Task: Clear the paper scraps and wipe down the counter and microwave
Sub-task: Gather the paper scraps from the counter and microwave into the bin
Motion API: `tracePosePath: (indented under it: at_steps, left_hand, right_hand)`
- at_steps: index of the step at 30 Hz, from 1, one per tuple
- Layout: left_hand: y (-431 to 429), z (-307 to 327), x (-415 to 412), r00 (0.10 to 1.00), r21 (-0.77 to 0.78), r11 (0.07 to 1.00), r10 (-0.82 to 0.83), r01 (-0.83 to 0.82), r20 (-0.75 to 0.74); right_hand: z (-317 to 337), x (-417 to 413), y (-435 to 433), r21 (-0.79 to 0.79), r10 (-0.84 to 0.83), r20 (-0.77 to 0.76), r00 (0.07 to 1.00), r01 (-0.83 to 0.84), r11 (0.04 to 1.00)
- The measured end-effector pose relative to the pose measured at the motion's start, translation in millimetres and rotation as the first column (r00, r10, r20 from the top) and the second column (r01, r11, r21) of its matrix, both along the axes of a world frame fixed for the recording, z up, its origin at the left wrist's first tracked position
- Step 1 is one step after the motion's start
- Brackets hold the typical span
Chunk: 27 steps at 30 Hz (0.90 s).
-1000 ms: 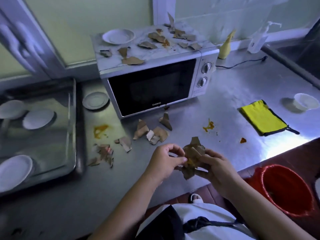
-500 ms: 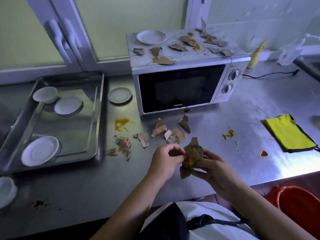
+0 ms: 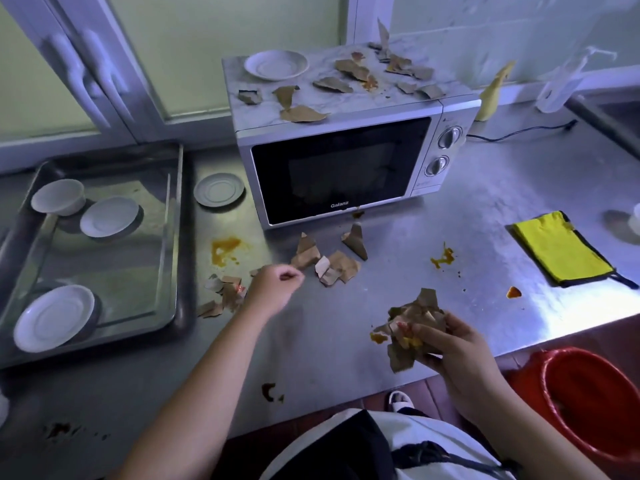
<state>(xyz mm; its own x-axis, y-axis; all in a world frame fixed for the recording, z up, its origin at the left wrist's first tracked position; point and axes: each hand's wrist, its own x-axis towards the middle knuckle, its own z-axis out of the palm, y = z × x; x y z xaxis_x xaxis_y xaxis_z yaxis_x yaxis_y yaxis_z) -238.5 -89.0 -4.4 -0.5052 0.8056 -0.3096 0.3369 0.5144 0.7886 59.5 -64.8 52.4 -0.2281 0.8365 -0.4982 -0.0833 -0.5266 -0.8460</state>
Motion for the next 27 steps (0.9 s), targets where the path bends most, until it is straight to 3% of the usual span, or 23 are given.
tracePosePath:
  at_steps: [2,3,9,13,17,19,22,25,27]
  left_hand:
    - [12,-21,-32,0.950,-0.249,0.967,-0.036,-0.045,-0.309]
    - [19,-31,-45,0.913,-0.334,0.941,-0.094,-0.048,-0.396]
    - [52,-56,-74,0.850,-0.450,0.886,-0.321,0.114,-0.417]
    - [50,-64,-70,0.827,-0.355,0.933,-0.238,0.051,-0.509]
    - [40,-54,-66,0.804,-0.162,0.986,-0.115,0.024,-0.583]
    - [36,-37,-64,0.872,-0.073,0.997,-0.050,0.017,-0.487]
    - [27,4,-40,0.998,0.064,0.997,0.053,-0.051,-0.026]
    - [6,44,10,0.907,0.190,0.981,-0.052,-0.032,0.418]
    - [-6,57,46,0.860,0.219,0.976,-0.127,0.018,0.494]
  right_hand:
    - [1,8,-2,-0.016,-0.038,-0.028,0.999,0.037,0.999]
    - [2,12,-3,-0.028,-0.054,-0.050,0.997,0.053,0.998]
    - [8,21,-10,-0.052,-0.067,-0.126,0.990,0.061,0.997]
    - [1,29,-9,-0.063,-0.121,-0.135,0.983,0.113,0.992]
    - [-9,32,0,-0.073,-0.200,-0.037,0.979,0.197,0.978]
    - [-12,28,6,-0.069,-0.225,-0.002,0.974,0.224,0.972]
    - [-16,17,12,-0.077,-0.211,0.013,0.977,0.211,0.974]
    - [-17,0,15,-0.095,-0.145,-0.014,0.989,0.143,0.985]
    - [-17,-12,16,-0.110,-0.091,-0.056,0.994,0.085,0.990]
